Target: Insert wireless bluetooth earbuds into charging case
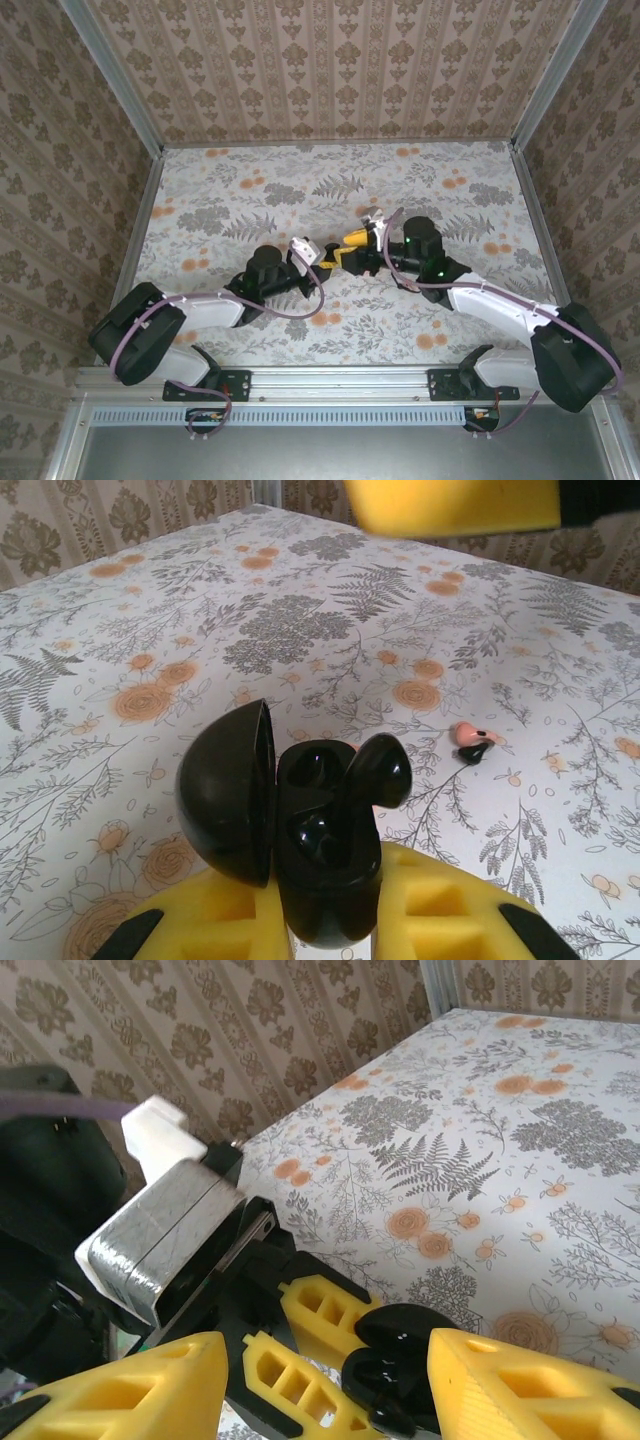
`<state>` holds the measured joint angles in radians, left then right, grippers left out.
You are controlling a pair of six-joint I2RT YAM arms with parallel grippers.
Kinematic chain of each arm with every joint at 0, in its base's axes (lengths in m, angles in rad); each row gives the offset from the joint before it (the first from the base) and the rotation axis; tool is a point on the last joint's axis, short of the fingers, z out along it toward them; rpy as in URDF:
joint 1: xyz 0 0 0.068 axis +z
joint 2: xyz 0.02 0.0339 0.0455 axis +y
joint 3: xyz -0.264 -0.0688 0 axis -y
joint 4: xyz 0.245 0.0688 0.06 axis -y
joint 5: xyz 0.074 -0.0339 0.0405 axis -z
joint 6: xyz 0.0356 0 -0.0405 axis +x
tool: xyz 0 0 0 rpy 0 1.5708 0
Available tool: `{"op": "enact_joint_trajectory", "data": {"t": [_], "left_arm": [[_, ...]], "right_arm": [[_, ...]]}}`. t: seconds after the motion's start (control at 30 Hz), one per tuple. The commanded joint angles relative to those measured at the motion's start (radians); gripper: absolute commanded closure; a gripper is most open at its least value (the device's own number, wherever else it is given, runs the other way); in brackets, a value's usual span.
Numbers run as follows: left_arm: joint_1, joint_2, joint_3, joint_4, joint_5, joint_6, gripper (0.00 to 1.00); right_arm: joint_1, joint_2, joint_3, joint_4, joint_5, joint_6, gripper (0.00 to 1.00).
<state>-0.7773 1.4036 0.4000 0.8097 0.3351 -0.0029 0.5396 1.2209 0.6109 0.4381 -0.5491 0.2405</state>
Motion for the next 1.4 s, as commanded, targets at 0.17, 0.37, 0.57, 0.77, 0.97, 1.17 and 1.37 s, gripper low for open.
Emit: {"op": "enact_joint_trajectory", "data": {"t": [0.17, 0.37, 0.57, 0.77, 0.97, 1.17, 1.37], "left_arm": [[0.006, 0.021, -0.016, 0.119, 0.096, 0.037, 0.86], [0.006, 0.027, -0.012, 0.129, 0.136, 0.039, 0.86], [0.007, 0.029, -0.006, 0.123, 0.139, 0.04, 0.86], [0.006, 0.032, 0.001, 0.123, 0.138, 0.034, 0.86], [0.006, 0.032, 0.006, 0.123, 0.142, 0.032, 0.86], [0.006, 0.029, 0.01, 0.122, 0.142, 0.03, 0.86], [0.006, 0.027, 0.015, 0.114, 0.143, 0.032, 0.86]], "right_arm": [[-0.073, -0.087, 0.02, -0.219, -0.167, 0.079, 0.48], [-0.126, -0.082, -0.002, -0.243, -0.27, 0.143, 0.56], [-0.13, -0.043, -0.005, -0.167, -0.351, 0.252, 0.65], [-0.13, -0.017, -0.003, -0.175, -0.354, 0.262, 0.71], [-0.13, 0.018, 0.0, -0.172, -0.353, 0.27, 0.73], [-0.13, 0.053, 0.007, -0.144, -0.364, 0.284, 0.74], [-0.13, 0.084, 0.013, -0.114, -0.37, 0.294, 0.76]]}}
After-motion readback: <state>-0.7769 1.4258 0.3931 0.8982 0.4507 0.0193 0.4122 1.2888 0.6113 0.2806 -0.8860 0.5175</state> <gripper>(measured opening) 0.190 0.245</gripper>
